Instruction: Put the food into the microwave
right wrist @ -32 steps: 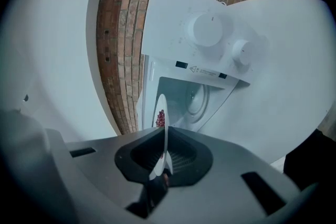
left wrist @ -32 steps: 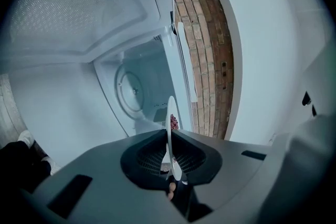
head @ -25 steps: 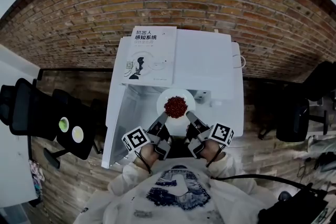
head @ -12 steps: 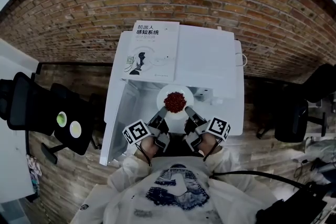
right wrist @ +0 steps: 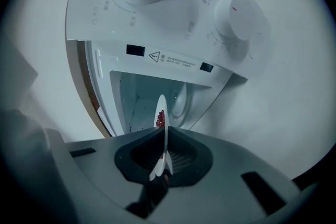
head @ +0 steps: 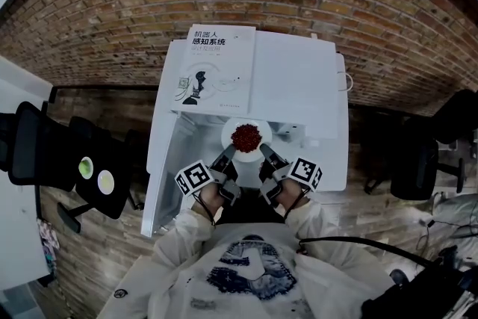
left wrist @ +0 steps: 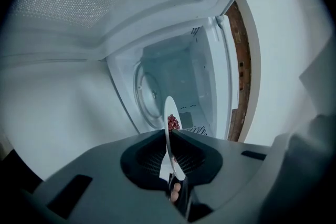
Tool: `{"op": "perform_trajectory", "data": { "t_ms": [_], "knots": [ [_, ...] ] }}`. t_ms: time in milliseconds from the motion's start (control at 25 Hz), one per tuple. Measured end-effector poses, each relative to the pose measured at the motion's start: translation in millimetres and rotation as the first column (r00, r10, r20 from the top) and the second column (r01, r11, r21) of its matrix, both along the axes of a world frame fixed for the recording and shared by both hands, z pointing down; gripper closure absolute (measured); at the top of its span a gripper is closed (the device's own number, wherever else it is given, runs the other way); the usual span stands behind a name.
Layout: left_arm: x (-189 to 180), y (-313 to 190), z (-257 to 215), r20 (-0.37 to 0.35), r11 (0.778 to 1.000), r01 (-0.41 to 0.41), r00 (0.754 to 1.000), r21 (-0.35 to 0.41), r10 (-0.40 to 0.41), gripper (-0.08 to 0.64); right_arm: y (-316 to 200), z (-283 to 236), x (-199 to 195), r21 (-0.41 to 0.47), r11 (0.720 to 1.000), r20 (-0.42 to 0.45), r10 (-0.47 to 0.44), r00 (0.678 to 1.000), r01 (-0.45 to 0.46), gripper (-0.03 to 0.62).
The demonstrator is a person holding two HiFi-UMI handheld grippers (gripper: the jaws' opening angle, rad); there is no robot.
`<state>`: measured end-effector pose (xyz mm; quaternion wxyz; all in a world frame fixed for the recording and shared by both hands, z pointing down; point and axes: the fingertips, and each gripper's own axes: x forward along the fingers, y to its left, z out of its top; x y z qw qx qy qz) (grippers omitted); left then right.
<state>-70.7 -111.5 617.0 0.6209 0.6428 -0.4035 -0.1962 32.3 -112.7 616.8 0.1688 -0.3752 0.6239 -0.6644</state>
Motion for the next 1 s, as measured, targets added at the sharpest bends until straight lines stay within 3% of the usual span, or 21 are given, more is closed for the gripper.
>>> {"op": "perform_trajectory", "data": {
  "t_ms": [1000],
  "knots": [
    [-12.3, -50.2, 44.0, 0.046, 0.999, 0.007, 0.999, -0.050, -0.005, 0.523, -45.9, 46.9, -11.4, -0.061, 0.997, -0.006, 0.050, 0.999, -0.050, 0.571]
  ]
}}
